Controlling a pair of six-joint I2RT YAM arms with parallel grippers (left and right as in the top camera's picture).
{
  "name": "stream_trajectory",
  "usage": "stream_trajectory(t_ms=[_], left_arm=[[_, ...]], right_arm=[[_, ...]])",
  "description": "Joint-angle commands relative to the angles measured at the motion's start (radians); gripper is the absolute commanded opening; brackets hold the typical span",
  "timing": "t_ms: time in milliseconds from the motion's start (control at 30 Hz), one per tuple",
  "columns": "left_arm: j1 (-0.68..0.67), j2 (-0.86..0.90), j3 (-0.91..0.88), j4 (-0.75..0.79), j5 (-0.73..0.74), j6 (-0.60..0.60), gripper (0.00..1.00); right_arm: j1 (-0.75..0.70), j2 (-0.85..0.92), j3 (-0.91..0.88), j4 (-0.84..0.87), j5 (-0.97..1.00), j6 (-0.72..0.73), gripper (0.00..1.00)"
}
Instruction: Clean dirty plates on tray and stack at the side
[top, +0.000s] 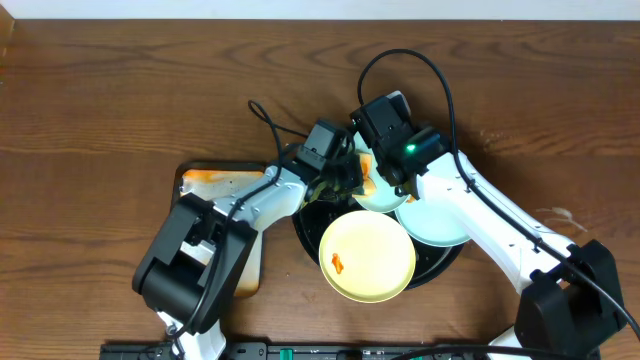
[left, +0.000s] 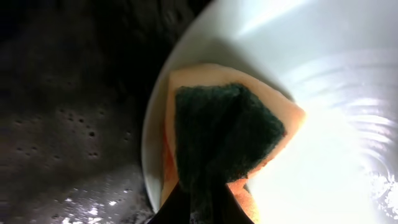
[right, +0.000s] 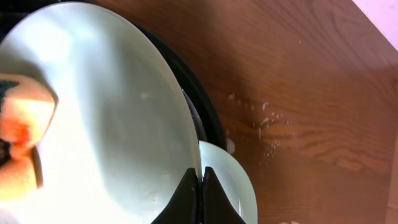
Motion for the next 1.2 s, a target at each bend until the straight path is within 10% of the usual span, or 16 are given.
stream_trajectory(t_ms=[0, 1167], left_arm=[[0.039, 0.027, 0.003, -0.011, -0.025, 0.023, 0.07], [0.142, -0.335, 0.031, -0.355, -0.187, 0.238, 0.07]], right_arm=[[0.0, -0.002, 0.003, -0.014, 0.019, 0.015, 0.01], [0.0, -0.002, 0.003, -0.019, 0.111, -0.042, 0.01]])
